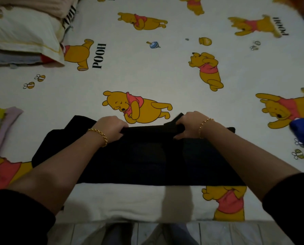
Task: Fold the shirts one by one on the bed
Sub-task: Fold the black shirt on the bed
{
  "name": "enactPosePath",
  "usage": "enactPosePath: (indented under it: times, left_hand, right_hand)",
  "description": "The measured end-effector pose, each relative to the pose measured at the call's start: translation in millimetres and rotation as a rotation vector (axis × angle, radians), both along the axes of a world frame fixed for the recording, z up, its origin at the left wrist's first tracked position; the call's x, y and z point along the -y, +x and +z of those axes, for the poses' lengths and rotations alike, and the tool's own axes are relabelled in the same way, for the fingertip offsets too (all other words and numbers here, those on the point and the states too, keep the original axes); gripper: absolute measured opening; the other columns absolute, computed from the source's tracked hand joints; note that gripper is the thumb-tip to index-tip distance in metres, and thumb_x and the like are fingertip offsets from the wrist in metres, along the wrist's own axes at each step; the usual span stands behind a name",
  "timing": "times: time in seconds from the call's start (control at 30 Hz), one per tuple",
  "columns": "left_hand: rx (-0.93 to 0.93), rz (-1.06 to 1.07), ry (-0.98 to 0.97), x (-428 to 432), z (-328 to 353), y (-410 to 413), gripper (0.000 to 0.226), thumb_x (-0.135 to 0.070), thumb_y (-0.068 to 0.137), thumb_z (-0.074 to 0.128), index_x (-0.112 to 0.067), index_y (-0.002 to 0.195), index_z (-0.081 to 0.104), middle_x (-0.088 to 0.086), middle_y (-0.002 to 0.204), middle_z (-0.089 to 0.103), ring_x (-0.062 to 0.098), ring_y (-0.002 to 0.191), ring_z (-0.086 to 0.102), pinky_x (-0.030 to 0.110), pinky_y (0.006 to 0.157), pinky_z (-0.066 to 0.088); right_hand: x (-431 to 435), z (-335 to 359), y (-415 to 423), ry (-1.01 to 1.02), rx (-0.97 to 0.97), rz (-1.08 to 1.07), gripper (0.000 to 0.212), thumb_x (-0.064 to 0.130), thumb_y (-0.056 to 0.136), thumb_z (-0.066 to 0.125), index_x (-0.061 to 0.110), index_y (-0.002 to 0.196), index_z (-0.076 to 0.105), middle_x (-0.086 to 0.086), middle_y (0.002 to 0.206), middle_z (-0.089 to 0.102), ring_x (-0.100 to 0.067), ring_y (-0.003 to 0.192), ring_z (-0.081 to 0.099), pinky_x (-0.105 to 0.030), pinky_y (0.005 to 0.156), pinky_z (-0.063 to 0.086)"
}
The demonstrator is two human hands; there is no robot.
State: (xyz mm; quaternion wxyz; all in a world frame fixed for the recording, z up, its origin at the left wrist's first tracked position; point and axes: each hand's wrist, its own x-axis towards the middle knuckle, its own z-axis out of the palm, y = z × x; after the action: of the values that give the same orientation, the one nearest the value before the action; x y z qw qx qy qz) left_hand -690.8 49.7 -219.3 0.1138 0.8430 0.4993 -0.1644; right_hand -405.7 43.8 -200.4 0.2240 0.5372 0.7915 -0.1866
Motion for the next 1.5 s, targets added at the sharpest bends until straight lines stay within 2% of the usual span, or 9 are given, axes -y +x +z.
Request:
enactPosePath:
  times: [0.13,0.3,0.5,0.63,0.73,0.83,0.97,1.23,1.5]
  left_hand:
    - [-0.120,-0.028,0.120,16.4,5.7,0.2,0.020,-0.021,0.093,0.050,-0.021,0.110,0.059,0.004,0.098,0.066,0.022,0.093,0.063,0.028,0.071,0.047]
    - [0.047,-0.028,0.300,54.1,-7.8,-10.2,0.021,-0.004,0.073,0.072,-0.013,0.091,0.064,0.005,0.072,0.066,0.024,0.064,0.064,0.025,0.051,0.047]
    - [-0.063,0.131,-0.075,106.2,-51.6,-24.9,0.017,-0.020,0.081,0.055,-0.021,0.097,0.047,-0.004,0.097,0.055,0.016,0.094,0.053,0.028,0.070,0.042]
    - [0.059,0.168,-0.093,116.7,-61.6,-36.3,0.033,-0.058,0.072,0.044,-0.028,0.086,0.041,-0.012,0.084,0.045,0.010,0.083,0.047,0.029,0.067,0.031]
    - [0.207,0.164,0.055,111.5,-53.7,-30.1,0.036,-0.062,0.079,0.040,-0.026,0.077,0.046,-0.012,0.070,0.048,0.011,0.069,0.048,0.029,0.063,0.035]
    - [0.358,0.286,0.217,96.9,-47.9,-13.0,0.018,-0.035,0.088,0.058,-0.017,0.088,0.054,-0.002,0.081,0.053,0.017,0.075,0.051,0.030,0.066,0.039]
    - [0.325,0.425,0.240,81.1,-54.6,6.0,0.036,-0.031,0.092,0.054,-0.014,0.124,0.052,0.007,0.118,0.056,0.024,0.108,0.051,0.044,0.093,0.038]
    - [0.263,0.483,0.237,78.8,-64.4,12.5,0.024,-0.026,0.097,0.044,-0.014,0.107,0.062,0.004,0.100,0.065,0.023,0.096,0.055,0.041,0.090,0.033]
    - [0.385,0.456,0.243,53.6,-70.7,29.6,0.038,-0.005,0.094,0.043,-0.016,0.129,0.053,0.004,0.124,0.058,0.024,0.115,0.050,0.046,0.102,0.033]
  right_hand:
    - [21.2,-4.5,20.5,0.281,0.160,0.100,0.022,0.028,0.087,0.057,0.026,0.109,0.058,0.002,0.093,0.065,-0.020,0.097,0.057,-0.038,0.090,0.030]
    - [68.7,-27.2,35.8,0.655,0.219,-0.037,0.035,0.013,0.063,0.077,0.013,0.096,0.064,-0.007,0.083,0.066,-0.030,0.091,0.056,-0.044,0.089,0.026]
    - [142.6,-68.9,41.1,0.166,0.257,-0.122,0.067,0.044,0.080,0.059,0.019,0.136,0.033,-0.003,0.128,0.046,-0.024,0.122,0.041,-0.045,0.106,0.027]
    - [152.0,-71.6,48.2,0.132,0.055,-0.191,0.071,0.067,0.074,0.032,0.023,0.129,0.036,0.003,0.121,0.047,-0.020,0.114,0.047,-0.039,0.097,0.035]
    - [143.7,-68.4,51.8,0.135,-0.094,-0.228,0.072,0.076,0.076,0.019,0.025,0.120,0.044,0.006,0.111,0.051,-0.016,0.101,0.054,-0.035,0.086,0.042]
    - [120.5,-72.0,52.7,0.225,-0.179,-0.371,0.042,0.055,0.093,0.036,0.021,0.117,0.047,0.002,0.112,0.050,-0.016,0.089,0.057,-0.029,0.069,0.049]
    - [95.0,-78.2,49.8,0.277,-0.194,-0.484,0.035,0.029,0.098,0.043,0.018,0.131,0.043,-0.003,0.133,0.039,-0.023,0.102,0.055,-0.039,0.071,0.054]
    - [83.9,-83.2,51.6,0.313,-0.072,-0.596,0.018,0.007,0.091,0.050,0.008,0.109,0.052,-0.011,0.111,0.049,-0.029,0.091,0.055,-0.034,0.060,0.043]
    - [63.2,-85.5,18.0,0.406,-0.040,-0.376,0.053,0.007,0.084,0.056,0.015,0.135,0.040,-0.007,0.135,0.042,-0.026,0.124,0.040,-0.041,0.097,0.037]
